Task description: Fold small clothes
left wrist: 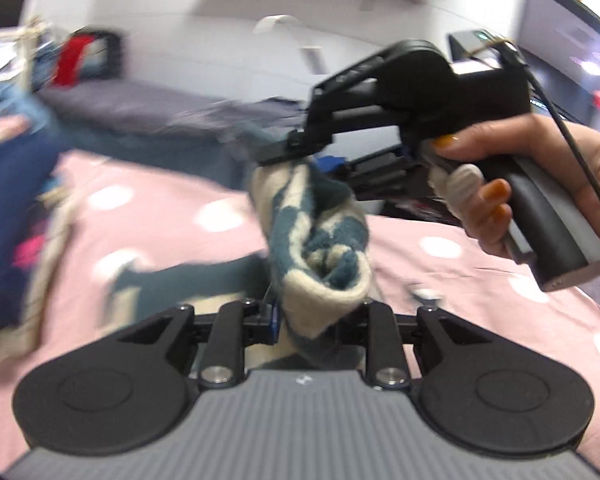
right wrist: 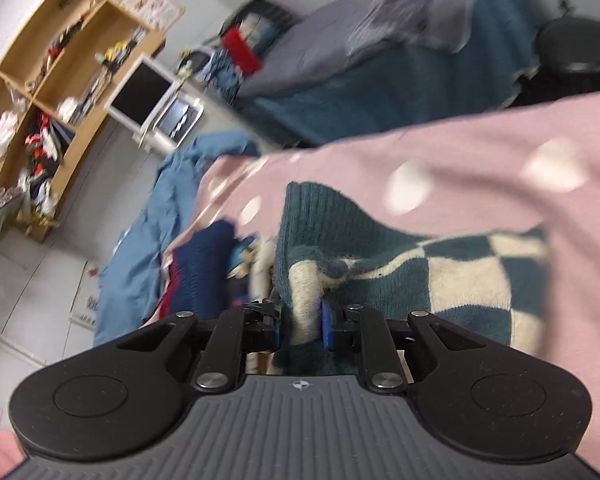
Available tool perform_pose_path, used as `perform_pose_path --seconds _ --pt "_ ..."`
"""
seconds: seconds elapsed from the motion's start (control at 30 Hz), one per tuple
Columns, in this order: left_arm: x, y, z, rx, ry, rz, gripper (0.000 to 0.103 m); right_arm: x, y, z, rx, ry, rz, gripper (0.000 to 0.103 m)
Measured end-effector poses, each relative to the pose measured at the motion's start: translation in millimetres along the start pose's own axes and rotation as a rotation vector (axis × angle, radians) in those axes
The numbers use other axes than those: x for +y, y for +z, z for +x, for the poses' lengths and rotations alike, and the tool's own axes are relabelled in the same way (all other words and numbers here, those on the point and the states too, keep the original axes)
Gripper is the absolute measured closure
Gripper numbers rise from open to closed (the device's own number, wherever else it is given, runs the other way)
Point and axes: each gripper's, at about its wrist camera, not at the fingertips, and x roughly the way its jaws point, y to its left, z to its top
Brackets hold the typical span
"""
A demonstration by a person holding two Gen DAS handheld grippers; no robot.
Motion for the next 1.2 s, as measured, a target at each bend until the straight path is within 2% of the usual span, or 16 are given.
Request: perform_pose_path --seconds 0.13,0.27,0.43,0.53,0.63,0.7,0.73,0.77,0.8,0.83,0.93,1.03,1.07,1.1,1.13,1.2 --pt "55.7 -21.3 -10.5 0.052 0.044 -0.129 0.080 27.0 -25.1 64.8 0.086 -0.079 -0.068 0.071" --pt "94.7 -41.1 -10.3 0.094 0.049 -0.240 0.077 33.2 -41.9 99.4 0.122 -0.153 -0.097 0.070" --pt "104.7 -52.1 -9.5 0.103 0.038 -0.286 0.071 34.9 -52.2 109.6 0.113 -0.193 -0.165 0.063" --pt "107.4 -53.3 -7.4 0.114 0.046 -0.294 0.065 34.7 -59.4 118.2 0.107 -0.195 -0.144 0.051" --pt "114.5 -55.9 -5.1 0.127 0.069 -0.302 0.055 38.6 -67.8 127.0 0.093 -0.194 -0.209 0.047" --pt "114.1 -59.2 -19.6 0.130 0.109 -0.294 0.032 45.9 -68.3 120.3 0.055 -0.165 -0.305 0.046" --pt "113.0 -59.9 -27.2 0.128 0.149 -0.278 0.026 49.8 -67.9 109.6 0.017 -0.134 -0.348 0.045" --pt "112.7 -59.0 -33.4 0.117 0.178 -0.263 0.022 53.0 -67.4 96.5 -0.024 -0.103 -0.374 0.035" --pt "112.6 -57.9 -40.2 0.102 0.187 -0.250 0.021 55.1 -66.0 81.4 -0.064 -0.076 -0.382 0.007" --pt "111.4 -54.2 -47.4 0.084 0.192 -0.237 0.020 56.6 -65.0 65.8 -0.105 -0.057 -0.386 0.000" --pt "96.7 -37.0 -66.8 0.006 0.206 -0.144 0.013 52.1 -66.1 19.2 -0.197 -0.061 -0.410 0.000" --pt "71.3 -16.7 -70.1 -0.052 0.114 0.005 0.013 35.2 -69.0 -13.3 -0.195 -0.119 -0.416 0.003" --pt "62.7 -9.5 -66.7 -0.056 0.073 0.044 0.014 29.3 -73.4 -19.8 -0.193 -0.177 -0.436 0.017" --pt "54.7 -1.9 -61.4 -0.054 0.033 0.084 0.018 24.2 -79.2 -23.9 -0.187 -0.243 -0.465 0.040" --pt "46.1 4.1 -55.4 -0.054 0.007 0.128 0.019 18.7 -86.6 -27.4 -0.182 -0.295 -0.494 0.048" --pt "30.9 11.6 -36.7 -0.037 0.003 0.216 0.023 2.8 -103.1 -34.7 -0.167 -0.316 -0.515 0.050"
